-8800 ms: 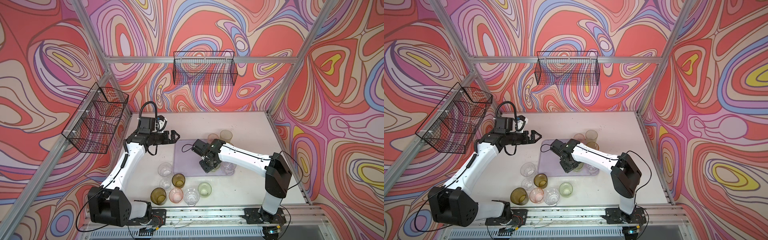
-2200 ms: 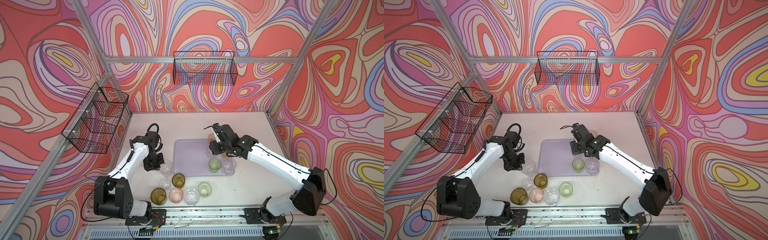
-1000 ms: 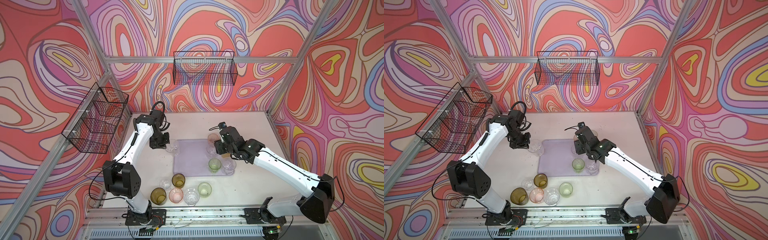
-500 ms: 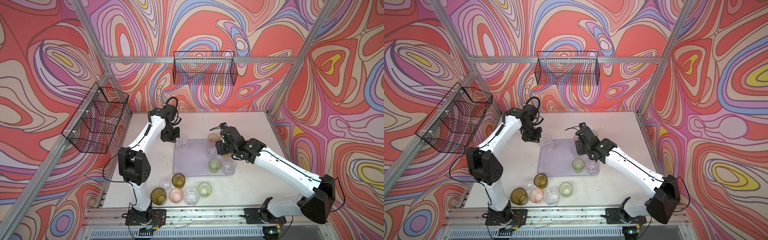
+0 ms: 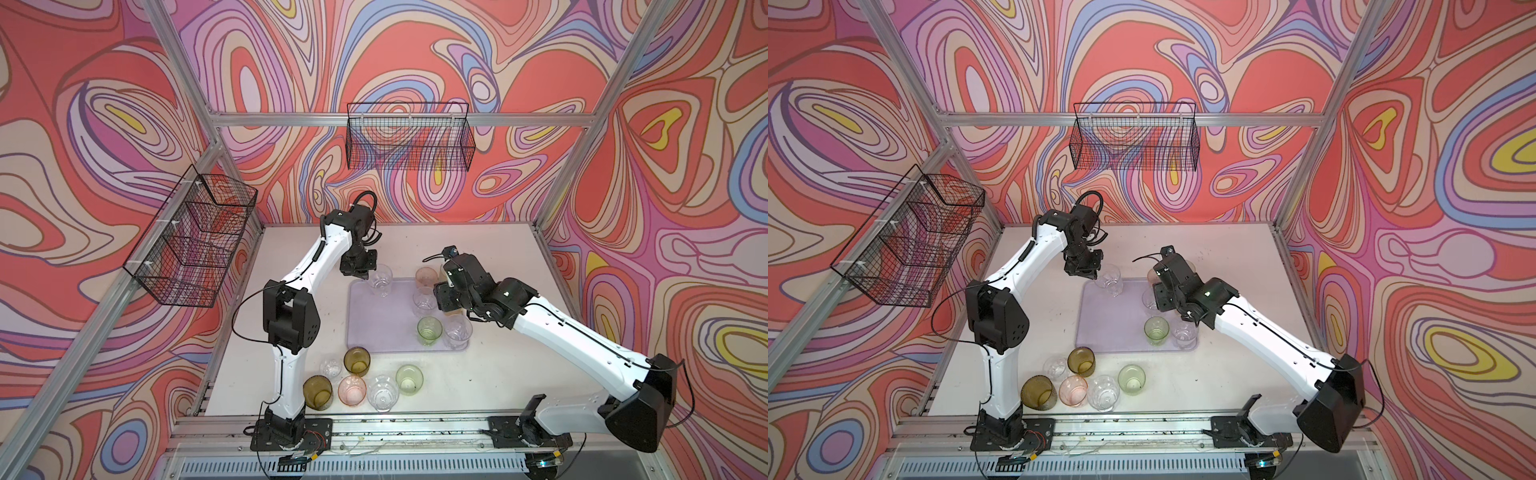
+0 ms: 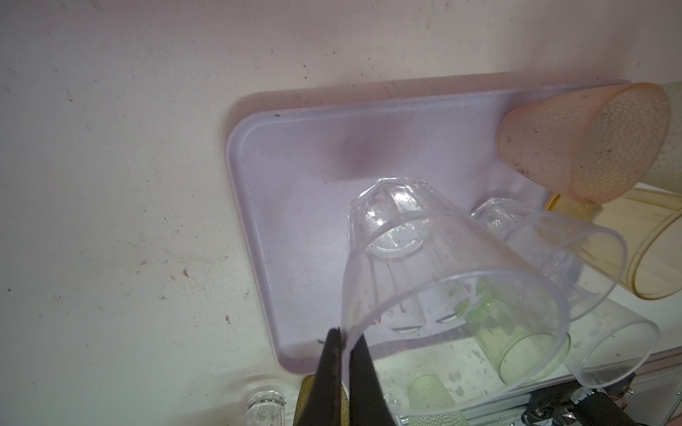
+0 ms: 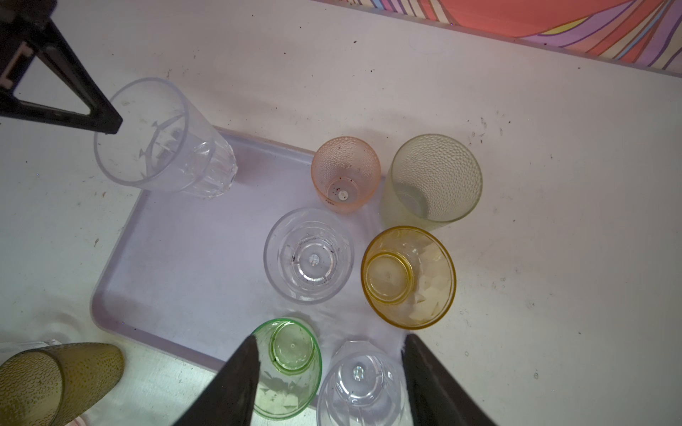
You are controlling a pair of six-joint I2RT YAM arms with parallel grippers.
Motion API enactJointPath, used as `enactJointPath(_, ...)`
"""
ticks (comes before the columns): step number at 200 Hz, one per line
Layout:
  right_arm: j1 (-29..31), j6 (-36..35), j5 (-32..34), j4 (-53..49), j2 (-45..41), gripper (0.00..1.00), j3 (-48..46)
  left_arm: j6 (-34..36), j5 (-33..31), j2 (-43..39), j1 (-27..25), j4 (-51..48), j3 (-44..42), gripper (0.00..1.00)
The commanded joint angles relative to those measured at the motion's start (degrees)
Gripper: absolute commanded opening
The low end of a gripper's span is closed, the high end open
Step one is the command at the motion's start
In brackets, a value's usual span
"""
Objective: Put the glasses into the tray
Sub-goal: 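Lift the tall clear cup with the left gripper and carry it onto the tray, then lower the tall clear cup upside down at the tray's far edge beside the pink cup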
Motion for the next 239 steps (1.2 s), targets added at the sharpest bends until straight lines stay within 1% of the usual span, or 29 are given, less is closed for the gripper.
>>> enactJointPath(1,-0.23,0.52,0.81,-1.00,-1.48,0.64,-0.34,0.20,-0.84,2.24,-1.04,-2.68,3.33,0.00)
enactJointPath(32,-0.21,0.59,1.04,-1.45,-1.45,0.64,-0.43,0.10,-2.01,4.15,-2.43,-1.38,5.36,0.00)
enactJointPath(81,-0.28,0.95,0.54,-2.12,-1.30,0.63,-0.14,-0.06,-0.96,8.30,-4.01,-0.93,9.35,0.00)
enactJointPath(196,-0.29,1.90,-0.40,-2.44,-1.74,0.62,-1.00,-0.17,-0.29,12.69,-5.54,1.32,12.71,0.00)
enactJointPath(239,-0.29,2.05,-0.46,-2.51,-2.00,0.63,-1.46,-0.43,-0.37,13.35,-5.81,2.40,12.78,0.00)
